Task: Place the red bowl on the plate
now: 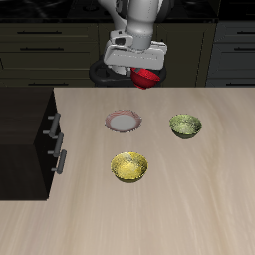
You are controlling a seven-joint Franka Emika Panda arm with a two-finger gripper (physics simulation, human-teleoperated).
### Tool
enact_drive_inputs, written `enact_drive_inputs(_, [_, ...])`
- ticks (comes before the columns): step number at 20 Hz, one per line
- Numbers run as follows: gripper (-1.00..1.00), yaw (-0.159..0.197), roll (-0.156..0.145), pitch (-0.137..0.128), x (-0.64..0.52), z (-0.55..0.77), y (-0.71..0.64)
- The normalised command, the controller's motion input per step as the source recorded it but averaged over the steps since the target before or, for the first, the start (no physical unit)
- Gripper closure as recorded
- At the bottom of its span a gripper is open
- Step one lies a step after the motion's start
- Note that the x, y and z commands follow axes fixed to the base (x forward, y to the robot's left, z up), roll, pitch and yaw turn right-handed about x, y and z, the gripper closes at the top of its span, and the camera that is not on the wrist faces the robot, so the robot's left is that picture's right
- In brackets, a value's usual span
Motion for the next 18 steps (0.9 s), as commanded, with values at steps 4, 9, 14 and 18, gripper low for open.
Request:
enact_drive_inputs(4, [1.0,-0.015,-0.005,0.002,-0.01,-0.01,-0.1])
enact_drive_inputs(9, [1.0,-0.008,0.011,0.008,0.01,-0.09,0.06])
enact_drive_inputs(14, [1.0,-0.016,-0.01,0.011,0.02,-0.13,0.07])
enact_drive_inputs(18, [1.0,-0.021,-0.015,-0.007,0.02,-0.04,-0.14])
